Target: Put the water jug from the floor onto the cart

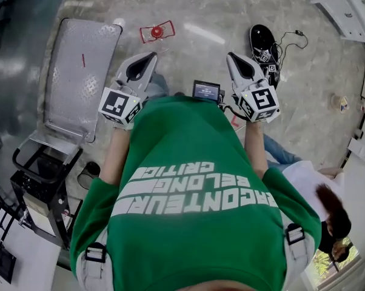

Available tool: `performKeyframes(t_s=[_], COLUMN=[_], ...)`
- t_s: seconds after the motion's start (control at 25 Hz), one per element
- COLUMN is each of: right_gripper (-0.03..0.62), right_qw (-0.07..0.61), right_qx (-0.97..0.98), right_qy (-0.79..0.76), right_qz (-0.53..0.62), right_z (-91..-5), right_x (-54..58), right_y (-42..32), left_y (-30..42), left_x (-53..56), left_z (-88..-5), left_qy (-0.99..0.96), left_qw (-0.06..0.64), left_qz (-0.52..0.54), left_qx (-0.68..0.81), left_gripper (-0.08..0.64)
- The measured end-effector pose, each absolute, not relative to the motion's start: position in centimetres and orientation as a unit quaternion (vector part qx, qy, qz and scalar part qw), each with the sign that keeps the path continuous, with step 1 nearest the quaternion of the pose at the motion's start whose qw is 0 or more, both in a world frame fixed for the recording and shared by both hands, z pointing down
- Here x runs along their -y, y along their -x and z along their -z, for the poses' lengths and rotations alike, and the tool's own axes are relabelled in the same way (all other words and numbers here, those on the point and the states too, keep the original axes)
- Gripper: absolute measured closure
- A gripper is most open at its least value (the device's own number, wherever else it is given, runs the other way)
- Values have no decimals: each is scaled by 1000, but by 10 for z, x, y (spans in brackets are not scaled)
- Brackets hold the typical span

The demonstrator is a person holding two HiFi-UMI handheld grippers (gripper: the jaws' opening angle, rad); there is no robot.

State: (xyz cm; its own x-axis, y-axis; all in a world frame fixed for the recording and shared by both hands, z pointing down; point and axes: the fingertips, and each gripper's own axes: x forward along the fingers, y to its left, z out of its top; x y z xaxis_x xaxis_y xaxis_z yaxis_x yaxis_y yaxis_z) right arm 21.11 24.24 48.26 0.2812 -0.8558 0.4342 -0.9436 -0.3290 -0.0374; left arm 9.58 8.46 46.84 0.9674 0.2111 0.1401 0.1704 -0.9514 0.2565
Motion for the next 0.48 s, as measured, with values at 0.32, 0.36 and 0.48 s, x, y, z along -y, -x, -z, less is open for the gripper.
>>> performKeyframes(t_s=[0.32, 0.36, 0.48], right_gripper=[598, 598, 598], right_qw=[139, 141, 148], right_qx=[593, 596, 603], right_qy=[-770, -768, -759], right_qz=[-188, -189, -193], right_z=[-478, -480, -485], right_x=[-172, -166, -152], right_y=[-247, -249, -253], left_y=[-116, -117, -118], left_x=[-15, -8, 10], left_z=[-476, -478, -486], left_qy=[-985, -985, -985], left_qw=[135, 136, 137], left_qz=[-86, -87, -92], left_qx=[-69, -65, -55], left_gripper=[545, 545, 545])
